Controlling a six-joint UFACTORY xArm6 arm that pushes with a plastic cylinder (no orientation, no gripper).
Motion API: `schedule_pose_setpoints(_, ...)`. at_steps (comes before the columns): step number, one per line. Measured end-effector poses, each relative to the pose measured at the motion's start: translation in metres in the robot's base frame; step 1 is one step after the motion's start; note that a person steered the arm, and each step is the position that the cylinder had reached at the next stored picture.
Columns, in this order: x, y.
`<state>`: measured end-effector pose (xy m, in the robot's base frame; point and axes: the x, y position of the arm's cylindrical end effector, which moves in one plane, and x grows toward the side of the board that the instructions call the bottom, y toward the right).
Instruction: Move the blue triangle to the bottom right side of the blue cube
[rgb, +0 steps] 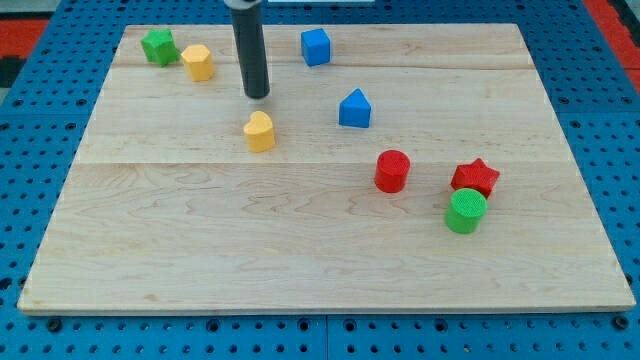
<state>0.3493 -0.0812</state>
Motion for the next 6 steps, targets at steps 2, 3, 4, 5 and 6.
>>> schedule_pose_setpoints(2,0.016,0.136)
schedule_pose_setpoints(3,0.017,0.166)
schedule_pose_setpoints(4,0.073,0.176)
schedule_pose_setpoints(5,0.052,0.211)
schedule_pose_setpoints(6,0.018,0.214)
